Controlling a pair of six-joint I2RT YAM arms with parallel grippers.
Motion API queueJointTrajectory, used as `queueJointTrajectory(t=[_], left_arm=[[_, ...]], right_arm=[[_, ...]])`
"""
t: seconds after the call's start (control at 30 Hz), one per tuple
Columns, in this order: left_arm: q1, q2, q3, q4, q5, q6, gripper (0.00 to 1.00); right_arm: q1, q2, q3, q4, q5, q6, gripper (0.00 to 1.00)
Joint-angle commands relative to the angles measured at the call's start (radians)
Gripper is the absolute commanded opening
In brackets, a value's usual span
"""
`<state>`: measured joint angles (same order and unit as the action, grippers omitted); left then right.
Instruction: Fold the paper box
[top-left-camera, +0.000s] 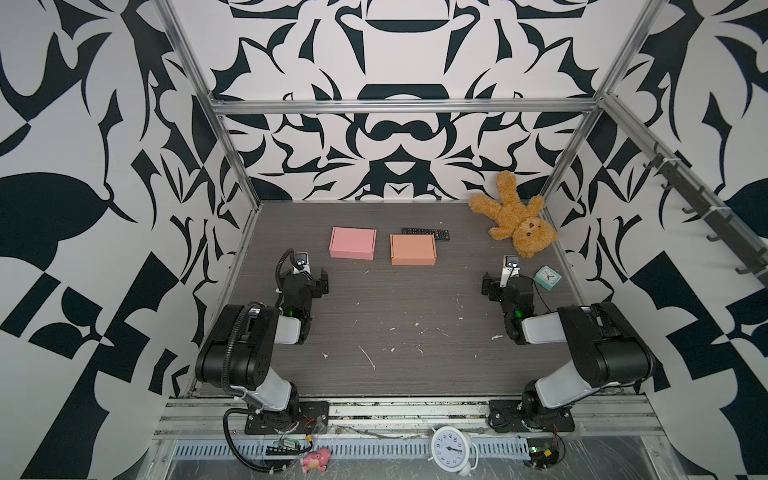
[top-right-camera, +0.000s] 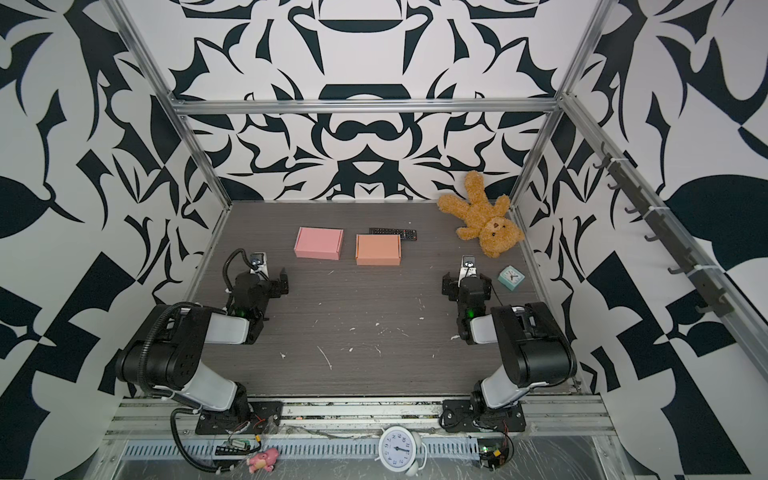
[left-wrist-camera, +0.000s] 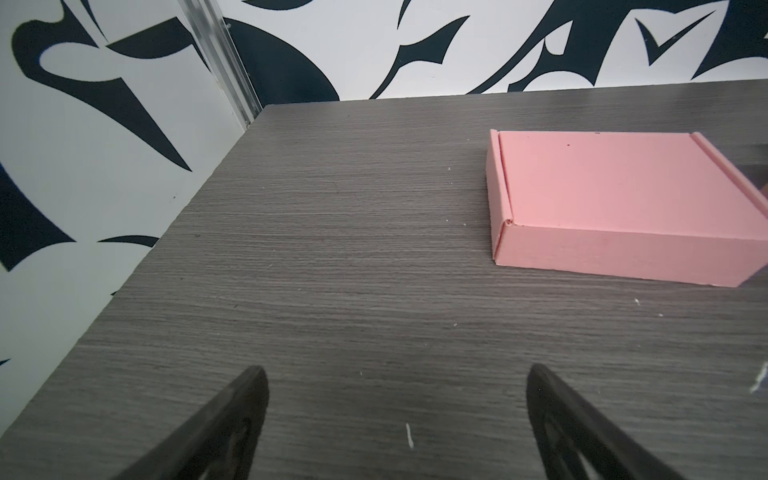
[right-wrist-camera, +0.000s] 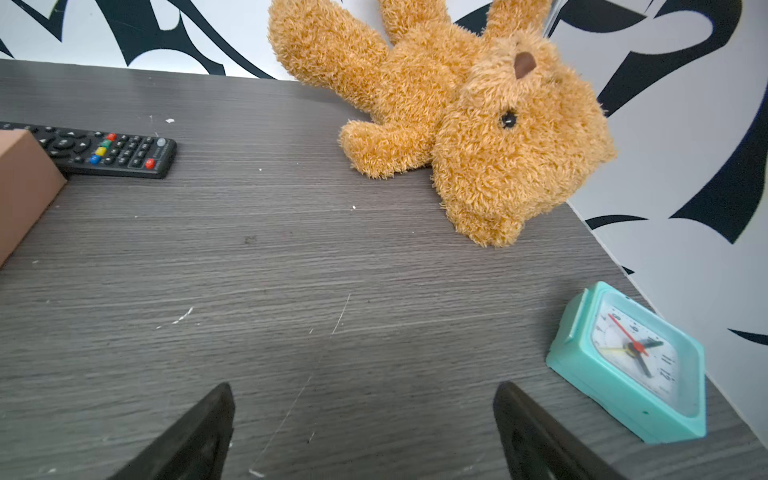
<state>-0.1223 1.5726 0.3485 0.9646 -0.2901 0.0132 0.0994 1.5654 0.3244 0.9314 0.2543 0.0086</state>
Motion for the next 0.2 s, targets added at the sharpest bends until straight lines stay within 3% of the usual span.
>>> queueJointTrajectory(t=[0.0, 0.17], left_arm=[[0.008, 0.004, 0.007, 0.011, 0.009, -0.013, 0.99], [0.009, -0.001, -0.001, 0.022, 0.01, -0.013, 0.99]], right_arm=[[-0.003, -0.01, 0.025, -0.008, 0.017, 0.013, 0.99], [-0.003, -0.012, 0.018, 0.0, 0.015, 0.012, 0.99]])
